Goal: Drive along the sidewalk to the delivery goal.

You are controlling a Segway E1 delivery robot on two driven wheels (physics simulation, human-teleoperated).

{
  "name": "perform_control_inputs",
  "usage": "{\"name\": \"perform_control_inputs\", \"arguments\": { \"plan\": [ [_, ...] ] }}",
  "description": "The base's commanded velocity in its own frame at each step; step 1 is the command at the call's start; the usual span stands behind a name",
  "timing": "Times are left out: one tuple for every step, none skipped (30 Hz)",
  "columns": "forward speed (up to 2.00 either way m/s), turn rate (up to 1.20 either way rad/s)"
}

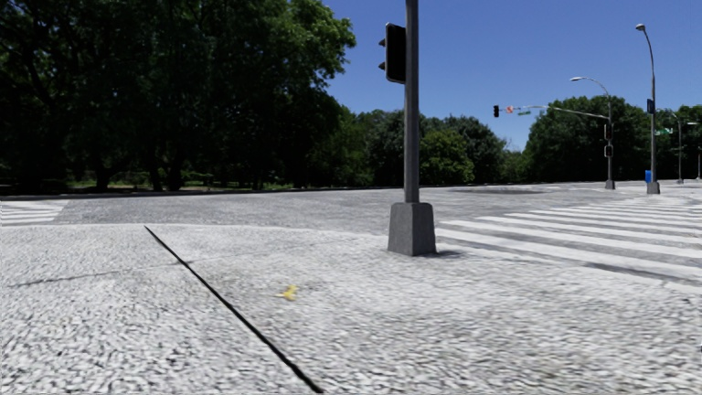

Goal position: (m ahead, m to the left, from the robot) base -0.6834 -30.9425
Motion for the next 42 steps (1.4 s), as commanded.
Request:
{"name": "perform_control_inputs", "arguments": {
  "plan": [
    [1.62,-0.59],
    [1.62,-0.59],
    [1.62,-0.59],
    [1.62,-0.59],
    [1.62,-0.59],
    [1.62,-0.59],
    [1.62,-0.59],
    [1.62,-0.59],
    [1.62,-0.59],
    [1.62,-0.59],
    [1.62,-0.59],
    [1.62,-0.59],
    [1.62,-0.59],
    [1.62,-0.59],
    [1.62,-0.59],
    [1.62,-0.59],
    [1.62,-0.59],
    [1.62,-0.59],
    [1.62,-0.59],
    [1.62,-0.59],
    [1.62,-0.59],
    [1.62,-0.59],
    [1.62,-0.59],
    [1.62,-0.59],
    [1.62,-0.59],
    [1.62,-0.59],
    [1.62,-0.59],
    [1.62,-0.59],
    [1.62,-0.59],
    [1.62,-0.59],
    [1.62,-0.59],
    [1.62,-0.59],
    [1.62,-0.59],
    [1.62,-0.59],
    [1.63,-0.59],
    [1.63,-0.59],
    [1.63,-0.59],
    [1.64,-0.59],
    [1.64,-0.59],
    [1.65,-0.58],
    [1.66,-0.57],
    [1.67,-0.56]
  ]
}}
